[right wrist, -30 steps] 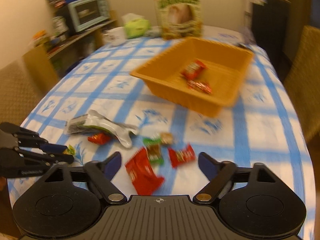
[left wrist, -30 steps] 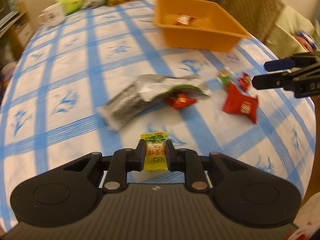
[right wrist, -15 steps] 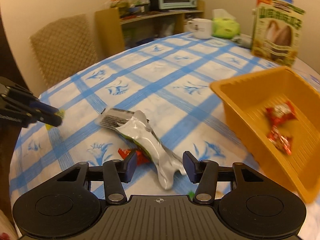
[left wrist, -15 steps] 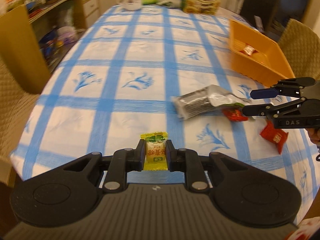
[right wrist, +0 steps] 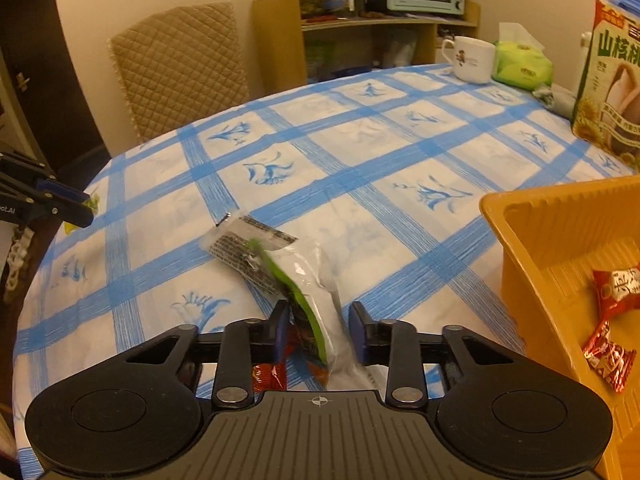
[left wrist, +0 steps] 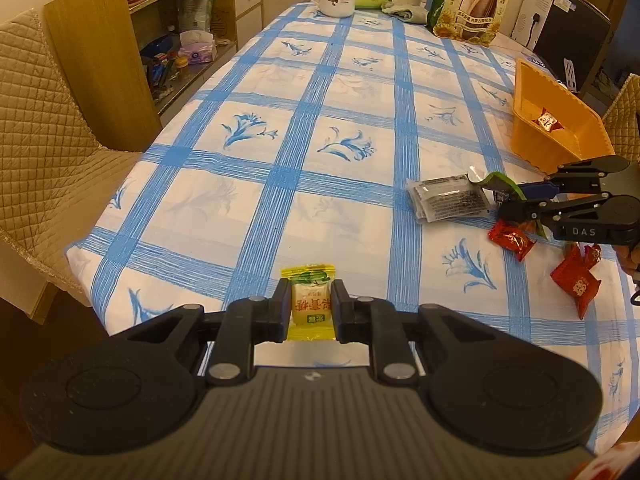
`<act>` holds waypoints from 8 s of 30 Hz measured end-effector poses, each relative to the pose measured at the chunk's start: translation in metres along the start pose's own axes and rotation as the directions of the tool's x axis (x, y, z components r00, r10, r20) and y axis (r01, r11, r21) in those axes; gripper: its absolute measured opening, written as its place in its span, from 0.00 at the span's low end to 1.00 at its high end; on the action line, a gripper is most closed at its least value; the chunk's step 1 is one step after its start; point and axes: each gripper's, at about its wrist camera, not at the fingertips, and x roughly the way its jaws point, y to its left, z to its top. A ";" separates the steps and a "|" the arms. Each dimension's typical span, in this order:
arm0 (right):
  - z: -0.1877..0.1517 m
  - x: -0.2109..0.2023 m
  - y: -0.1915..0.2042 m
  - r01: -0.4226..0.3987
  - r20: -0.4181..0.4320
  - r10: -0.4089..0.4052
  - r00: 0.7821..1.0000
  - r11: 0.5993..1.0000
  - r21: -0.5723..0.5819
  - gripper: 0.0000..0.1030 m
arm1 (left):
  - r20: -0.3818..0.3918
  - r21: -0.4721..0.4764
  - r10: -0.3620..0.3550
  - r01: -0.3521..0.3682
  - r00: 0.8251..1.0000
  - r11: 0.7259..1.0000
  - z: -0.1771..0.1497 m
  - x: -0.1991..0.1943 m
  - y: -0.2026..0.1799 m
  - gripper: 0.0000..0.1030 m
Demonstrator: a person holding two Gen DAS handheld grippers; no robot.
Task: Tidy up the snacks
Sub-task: 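Grasp the silver-green foil bag with right tool while left tool holds candy, then carry both items to the tray and open left tool releasing yellow candy, then lower the foil bag into the tray and open the right tool, then withdraw both open tools from the tray toward the table, then lower the right tool onto the green-wrapped square candy and close it, then lower the left tool onto the clear seaweed packet and close it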
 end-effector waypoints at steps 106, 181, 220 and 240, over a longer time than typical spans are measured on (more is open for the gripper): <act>-0.021 -0.158 -0.217 0.215 -0.016 -0.546 0.838 0.303 0.928 0.62 | -0.022 0.547 -0.402 0.348 0.915 0.761 0.249 0.132 -0.319 0.50; -0.062 -0.143 0.126 0.401 -0.078 -0.502 0.861 0.578 0.710 0.60 | 0.036 0.346 -0.318 0.286 0.947 0.893 0.035 -0.030 -0.030 0.57; -0.052 -0.057 0.030 0.456 -0.126 -0.452 0.883 0.762 0.460 0.19 | 0.028 0.271 -0.206 0.191 0.978 0.943 0.063 0.013 -0.049 0.57; -0.044 -0.083 0.025 0.463 -0.072 -0.500 0.863 0.727 0.507 0.19 | -0.018 0.479 -0.228 0.208 0.974 0.853 0.062 0.061 -0.080 0.57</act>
